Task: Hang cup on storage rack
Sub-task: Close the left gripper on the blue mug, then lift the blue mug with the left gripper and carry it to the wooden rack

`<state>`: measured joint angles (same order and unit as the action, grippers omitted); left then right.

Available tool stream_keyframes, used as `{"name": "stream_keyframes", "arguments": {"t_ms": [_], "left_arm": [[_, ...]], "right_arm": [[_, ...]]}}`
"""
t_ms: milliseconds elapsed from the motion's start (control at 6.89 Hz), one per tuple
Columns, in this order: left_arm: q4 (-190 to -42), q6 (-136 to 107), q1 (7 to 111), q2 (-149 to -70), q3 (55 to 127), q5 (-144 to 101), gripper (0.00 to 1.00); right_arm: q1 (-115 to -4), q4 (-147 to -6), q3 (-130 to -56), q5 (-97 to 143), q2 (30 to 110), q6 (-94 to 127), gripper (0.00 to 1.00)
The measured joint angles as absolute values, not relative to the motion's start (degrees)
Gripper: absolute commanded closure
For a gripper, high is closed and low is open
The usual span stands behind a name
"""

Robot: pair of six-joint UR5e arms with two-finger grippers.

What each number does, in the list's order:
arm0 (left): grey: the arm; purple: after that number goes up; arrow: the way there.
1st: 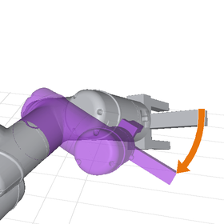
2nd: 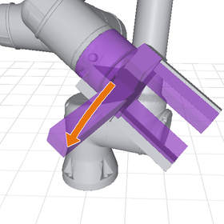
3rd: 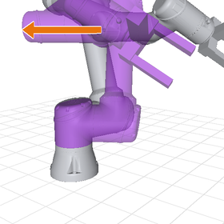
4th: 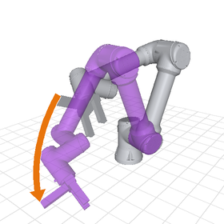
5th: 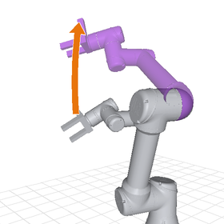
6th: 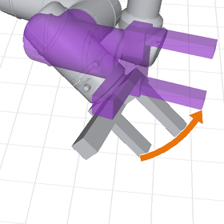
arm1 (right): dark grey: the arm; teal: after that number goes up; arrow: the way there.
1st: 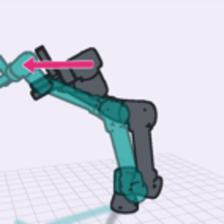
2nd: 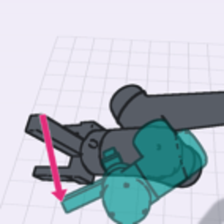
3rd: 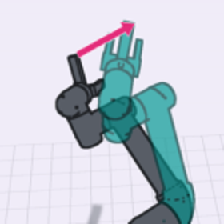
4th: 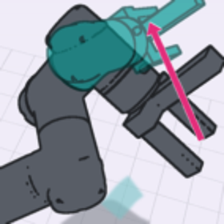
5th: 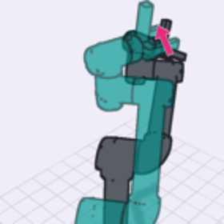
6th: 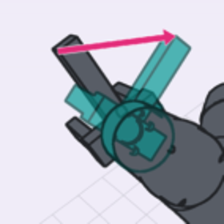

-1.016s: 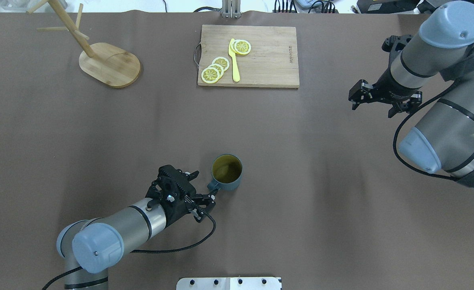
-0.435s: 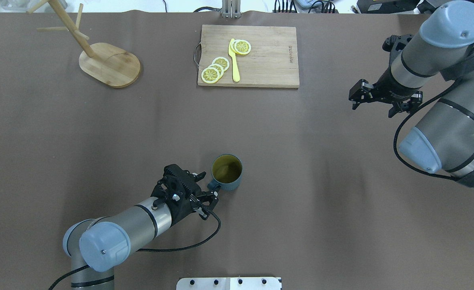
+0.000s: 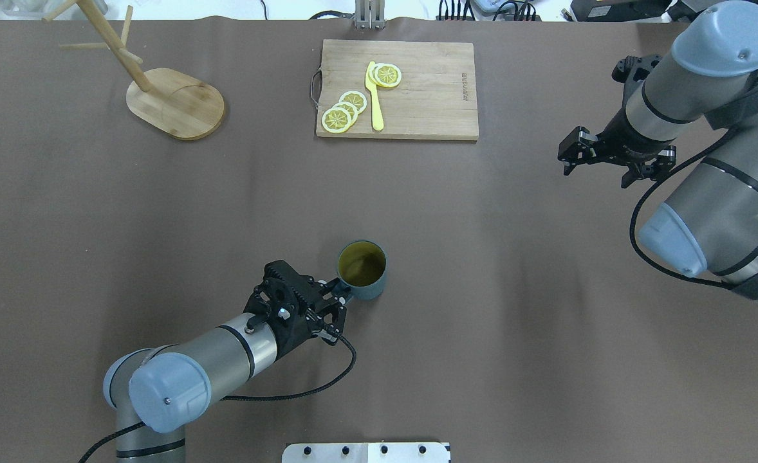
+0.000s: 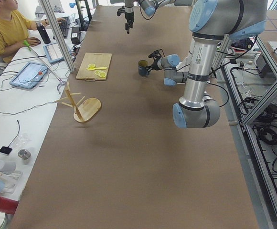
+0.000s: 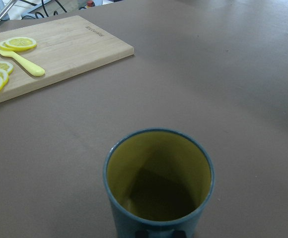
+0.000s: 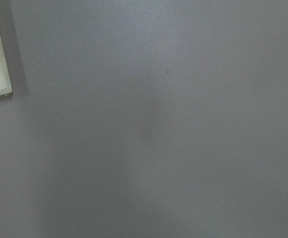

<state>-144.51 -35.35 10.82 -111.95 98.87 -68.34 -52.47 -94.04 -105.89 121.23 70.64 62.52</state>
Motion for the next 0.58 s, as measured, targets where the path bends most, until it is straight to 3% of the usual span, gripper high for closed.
{"name": "stream_keyframes", "arguments": {"t_ms": [581], "left_arm": [[-144.40, -45.89, 23.53, -111.65, 100.15, -83.82, 1.00]], "right_arm": [[-52.62, -93.96, -107.11, 121.18, 71.99, 62.75, 0.00]]}}
